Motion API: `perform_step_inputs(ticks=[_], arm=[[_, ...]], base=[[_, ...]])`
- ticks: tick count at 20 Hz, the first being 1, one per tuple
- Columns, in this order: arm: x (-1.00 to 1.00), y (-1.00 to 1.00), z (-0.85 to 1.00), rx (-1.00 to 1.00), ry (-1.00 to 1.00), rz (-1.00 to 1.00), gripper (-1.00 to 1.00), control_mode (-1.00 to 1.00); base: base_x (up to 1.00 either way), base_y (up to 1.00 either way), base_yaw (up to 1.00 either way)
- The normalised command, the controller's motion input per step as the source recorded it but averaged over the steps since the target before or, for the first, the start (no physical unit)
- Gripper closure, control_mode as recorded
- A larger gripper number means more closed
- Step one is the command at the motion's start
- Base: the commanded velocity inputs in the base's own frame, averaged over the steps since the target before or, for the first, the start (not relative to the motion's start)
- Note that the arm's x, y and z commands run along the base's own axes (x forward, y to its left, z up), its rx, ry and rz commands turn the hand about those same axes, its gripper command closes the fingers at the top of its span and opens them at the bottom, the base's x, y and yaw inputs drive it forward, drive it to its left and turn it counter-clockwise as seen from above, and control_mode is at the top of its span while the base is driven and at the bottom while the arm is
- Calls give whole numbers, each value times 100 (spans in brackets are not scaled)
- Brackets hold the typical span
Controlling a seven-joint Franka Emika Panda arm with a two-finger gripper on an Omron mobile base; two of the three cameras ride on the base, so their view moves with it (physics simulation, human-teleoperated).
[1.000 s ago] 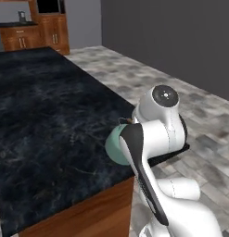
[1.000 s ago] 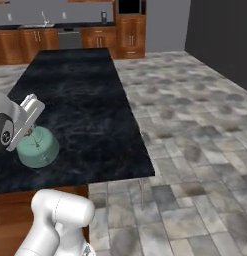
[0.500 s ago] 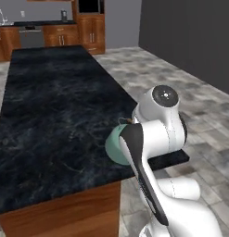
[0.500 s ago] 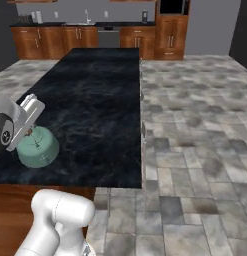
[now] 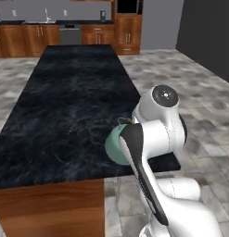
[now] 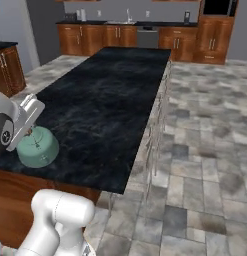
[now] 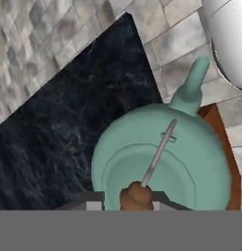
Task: The kettle is done boiling. Turn off the stove, then wait for 300 timesteps before moving the kettle to the dining table.
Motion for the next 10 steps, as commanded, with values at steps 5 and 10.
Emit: perform_step_inputs(ticks=[5, 10], arm=[[0, 0, 0, 0, 0, 0, 100, 100], [0, 0, 0, 0, 0, 0, 100, 100]], base=[[5, -60, 38], [5, -60, 38]])
